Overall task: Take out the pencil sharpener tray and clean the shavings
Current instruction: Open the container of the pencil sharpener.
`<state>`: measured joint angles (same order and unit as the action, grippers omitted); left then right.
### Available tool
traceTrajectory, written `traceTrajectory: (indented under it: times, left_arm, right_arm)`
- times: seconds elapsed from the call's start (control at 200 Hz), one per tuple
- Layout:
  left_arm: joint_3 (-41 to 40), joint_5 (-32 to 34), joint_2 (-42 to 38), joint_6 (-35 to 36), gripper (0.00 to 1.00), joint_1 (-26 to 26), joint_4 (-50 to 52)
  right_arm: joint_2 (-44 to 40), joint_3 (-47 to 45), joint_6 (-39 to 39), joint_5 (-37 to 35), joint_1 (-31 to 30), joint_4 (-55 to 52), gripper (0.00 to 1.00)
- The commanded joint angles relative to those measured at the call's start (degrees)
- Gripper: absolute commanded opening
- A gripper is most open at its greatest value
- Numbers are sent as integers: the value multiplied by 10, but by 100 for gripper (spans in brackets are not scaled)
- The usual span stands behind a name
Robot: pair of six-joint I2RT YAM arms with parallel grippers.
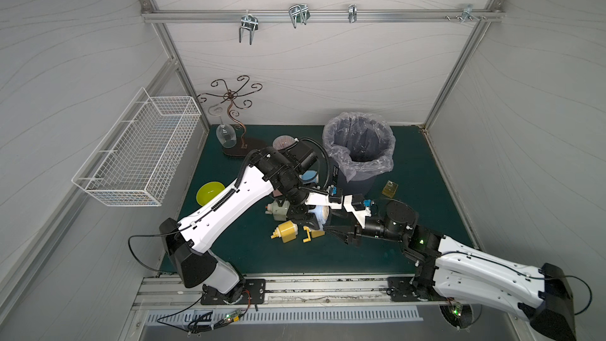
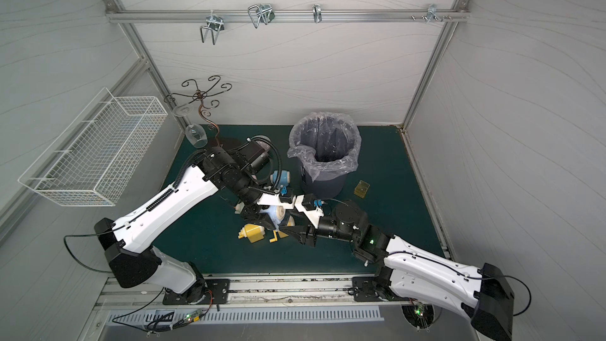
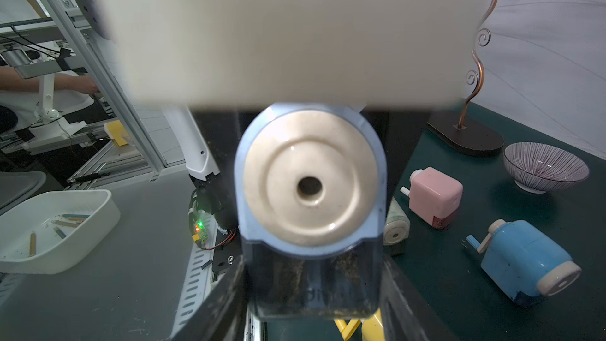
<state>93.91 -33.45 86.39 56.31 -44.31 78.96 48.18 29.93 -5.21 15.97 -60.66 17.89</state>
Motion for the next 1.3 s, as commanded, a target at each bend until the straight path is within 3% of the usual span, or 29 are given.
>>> traceTrajectory:
  times: [0.0,0.37,1.296]
  left_arm:
    - [-6,-3,-14,5,0,-3,-3]
    - [-43,11,-30,7,0,-4,-15]
    - [-69,45,-51,8,0,-1,-7]
  right_arm:
    - [-8,4,-21,5,4,17,0]
    - [-44,-20,-64,43,43,34,0]
    - [-156,-37,18,-7,52,-78,0]
